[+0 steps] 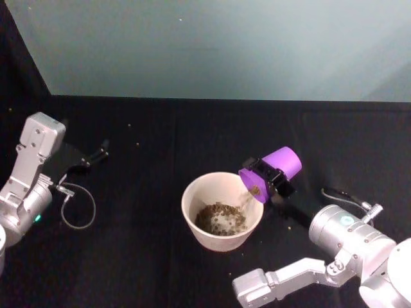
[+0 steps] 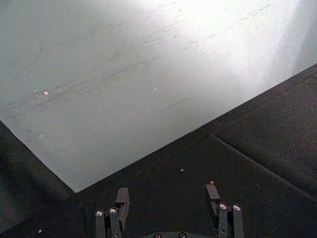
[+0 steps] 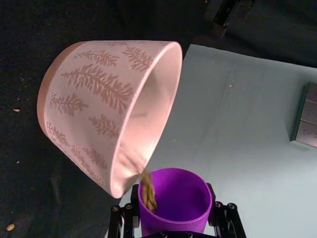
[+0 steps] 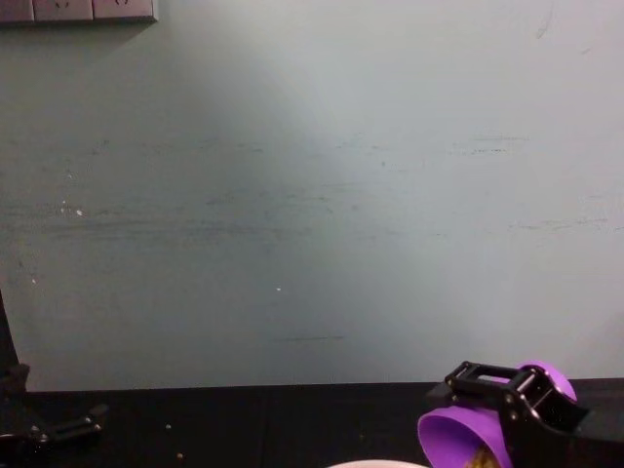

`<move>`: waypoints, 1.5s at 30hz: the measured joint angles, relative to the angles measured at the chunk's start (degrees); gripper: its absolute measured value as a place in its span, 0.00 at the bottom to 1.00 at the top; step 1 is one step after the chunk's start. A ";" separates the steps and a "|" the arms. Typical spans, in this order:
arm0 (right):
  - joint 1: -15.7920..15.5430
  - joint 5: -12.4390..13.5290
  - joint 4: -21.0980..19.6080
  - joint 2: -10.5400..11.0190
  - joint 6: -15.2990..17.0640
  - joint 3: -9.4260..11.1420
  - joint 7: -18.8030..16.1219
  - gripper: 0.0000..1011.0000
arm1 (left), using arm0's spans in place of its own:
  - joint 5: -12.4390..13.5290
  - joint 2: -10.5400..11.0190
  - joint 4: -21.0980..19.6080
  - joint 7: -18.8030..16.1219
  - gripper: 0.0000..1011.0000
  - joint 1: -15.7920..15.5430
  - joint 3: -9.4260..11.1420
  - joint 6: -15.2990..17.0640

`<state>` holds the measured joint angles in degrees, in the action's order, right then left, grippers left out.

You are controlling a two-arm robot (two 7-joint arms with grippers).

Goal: Pick up the cup and pour the mung beans from the cup into the bowl.

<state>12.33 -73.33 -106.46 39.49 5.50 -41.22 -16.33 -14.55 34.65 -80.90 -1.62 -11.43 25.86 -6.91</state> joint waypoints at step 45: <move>-8.66 22.68 -1.44 1.63 -2.44 11.87 13.61 0.73 | 0.00 0.00 0.00 0.00 1.00 0.00 0.00 0.00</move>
<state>3.67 -50.65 -107.90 41.13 3.05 -29.35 -2.72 -14.55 34.65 -80.90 -1.62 -11.43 25.86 -6.91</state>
